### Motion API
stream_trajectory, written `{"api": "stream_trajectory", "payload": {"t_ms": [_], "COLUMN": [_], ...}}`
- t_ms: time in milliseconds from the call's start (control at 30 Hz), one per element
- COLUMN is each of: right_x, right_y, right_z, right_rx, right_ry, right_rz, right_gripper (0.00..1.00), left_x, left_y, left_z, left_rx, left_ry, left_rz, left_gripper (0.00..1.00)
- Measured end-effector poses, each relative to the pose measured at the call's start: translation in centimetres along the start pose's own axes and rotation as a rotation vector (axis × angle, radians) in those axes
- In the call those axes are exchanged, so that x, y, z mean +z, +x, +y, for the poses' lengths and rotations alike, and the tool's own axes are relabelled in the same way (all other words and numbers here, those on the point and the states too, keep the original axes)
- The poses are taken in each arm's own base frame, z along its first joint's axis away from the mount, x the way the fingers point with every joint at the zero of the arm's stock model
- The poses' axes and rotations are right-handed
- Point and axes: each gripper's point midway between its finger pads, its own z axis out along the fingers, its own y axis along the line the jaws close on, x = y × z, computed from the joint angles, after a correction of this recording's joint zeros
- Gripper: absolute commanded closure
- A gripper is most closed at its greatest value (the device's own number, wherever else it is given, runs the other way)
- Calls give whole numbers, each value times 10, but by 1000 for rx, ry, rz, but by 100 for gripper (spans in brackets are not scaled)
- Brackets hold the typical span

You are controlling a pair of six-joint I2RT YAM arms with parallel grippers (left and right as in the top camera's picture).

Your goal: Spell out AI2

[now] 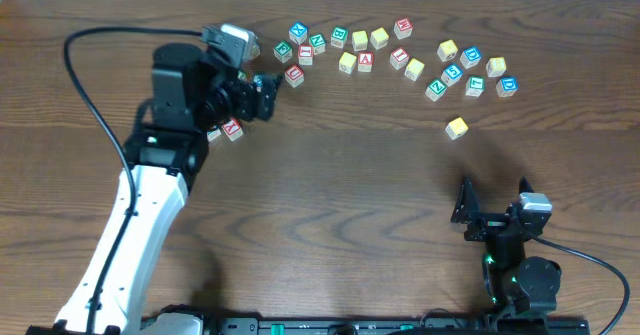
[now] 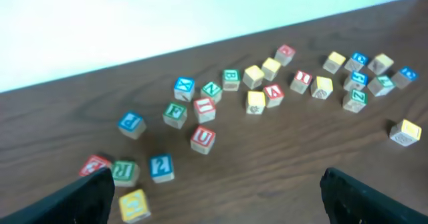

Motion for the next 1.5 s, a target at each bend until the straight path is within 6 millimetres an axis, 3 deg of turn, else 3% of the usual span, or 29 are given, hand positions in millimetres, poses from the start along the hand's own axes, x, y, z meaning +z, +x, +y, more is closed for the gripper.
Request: {"api": "stream_trajectory", "payload": {"t_ms": [367,633,933,1167,1333,1500], "right_x": [0,0,0,-2,-2,4], "right_y": [0,-2,-2,-36,-56,-101], "right_z": [0,-4,-5,10,20,39], "right_rx": [0,2,7,22,8,-34], "right_ry": [0,26,31,-49,-87,-139], "right_rz": [0,-9,-10,-145,-137,-61], "right_gripper": [1,1,1,1,1,1], "left_x": [-29,-37,-38,-38,-38,-38], "left_y": [-24,-18,-14,-13,-10,-10], "left_z": [32,57,58,58,57,57], "left_rx": [-52,-92,-99,-101,-105,-105], "left_ry": [-77,-132,-133,-133,-132,-131], "left_rz": [22,35,49,53,64,65], "left_gripper": [2,2,2,2,2,2]}}
